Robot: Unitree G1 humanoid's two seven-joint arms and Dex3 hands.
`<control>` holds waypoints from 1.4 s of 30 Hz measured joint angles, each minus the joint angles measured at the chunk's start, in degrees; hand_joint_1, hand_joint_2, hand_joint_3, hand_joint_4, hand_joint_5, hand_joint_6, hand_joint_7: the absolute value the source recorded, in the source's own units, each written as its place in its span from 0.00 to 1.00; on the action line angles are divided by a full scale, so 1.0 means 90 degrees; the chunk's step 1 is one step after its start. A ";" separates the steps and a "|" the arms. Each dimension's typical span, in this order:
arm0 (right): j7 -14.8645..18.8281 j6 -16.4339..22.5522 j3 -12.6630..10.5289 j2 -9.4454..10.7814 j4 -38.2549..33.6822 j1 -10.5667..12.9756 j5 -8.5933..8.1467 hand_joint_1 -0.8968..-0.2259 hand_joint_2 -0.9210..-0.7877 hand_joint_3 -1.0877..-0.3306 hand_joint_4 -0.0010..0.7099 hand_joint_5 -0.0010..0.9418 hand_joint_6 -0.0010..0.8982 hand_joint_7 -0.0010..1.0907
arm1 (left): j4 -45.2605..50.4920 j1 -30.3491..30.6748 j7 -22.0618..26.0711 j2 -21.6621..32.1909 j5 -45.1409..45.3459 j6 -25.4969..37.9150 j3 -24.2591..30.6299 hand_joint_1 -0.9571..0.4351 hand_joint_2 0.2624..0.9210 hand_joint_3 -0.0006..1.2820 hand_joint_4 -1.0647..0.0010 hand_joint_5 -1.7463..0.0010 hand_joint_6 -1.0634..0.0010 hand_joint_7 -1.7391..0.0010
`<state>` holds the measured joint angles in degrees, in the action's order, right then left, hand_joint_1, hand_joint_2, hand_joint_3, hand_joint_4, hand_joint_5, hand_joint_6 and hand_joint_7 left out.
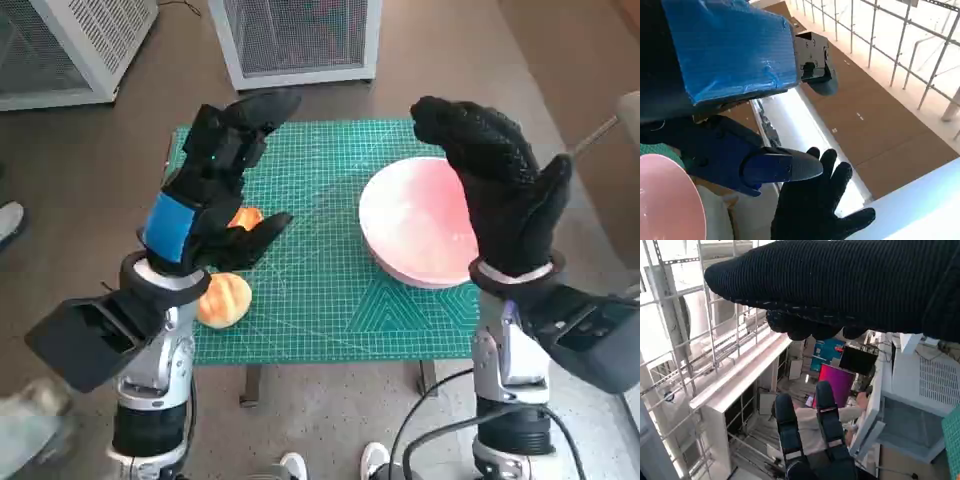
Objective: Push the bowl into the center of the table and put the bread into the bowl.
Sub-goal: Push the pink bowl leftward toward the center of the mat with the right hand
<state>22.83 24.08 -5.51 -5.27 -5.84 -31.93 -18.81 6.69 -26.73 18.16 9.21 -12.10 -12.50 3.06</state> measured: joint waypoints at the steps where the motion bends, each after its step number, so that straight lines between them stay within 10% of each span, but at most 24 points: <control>1: 0.0001 0.0000 0.0000 -0.0002 -0.0002 0.0000 -0.0001 0.75 0.50 0.72 0.73 0.01 0.13 0.69 | 0.0000 0.0000 0.0000 0.0000 0.0002 0.0000 0.0000 0.31 1.00 0.29 1.00 0.70 1.00 0.54; 32: 0.0035 0.0008 -0.0018 -0.0059 -0.0042 0.0000 -0.0032 0.74 0.44 0.75 0.74 0.01 0.13 0.69 | 0.0001 0.0001 -0.0001 0.0001 0.0037 -0.0002 0.0001 0.32 1.00 0.29 1.00 0.69 1.00 0.54; 42: 0.0302 0.0349 -0.0390 -0.0329 -0.0623 -0.0026 -0.0208 0.73 0.02 0.88 0.74 0.00 0.16 0.61 | 0.0010 0.0014 -0.0003 -0.0004 0.0045 -0.0009 0.0002 0.32 1.00 0.29 1.00 0.69 1.00 0.54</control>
<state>25.55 27.23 -9.01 -8.23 -11.45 -32.16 -20.69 6.78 -26.61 18.14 9.17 -11.69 -12.58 3.08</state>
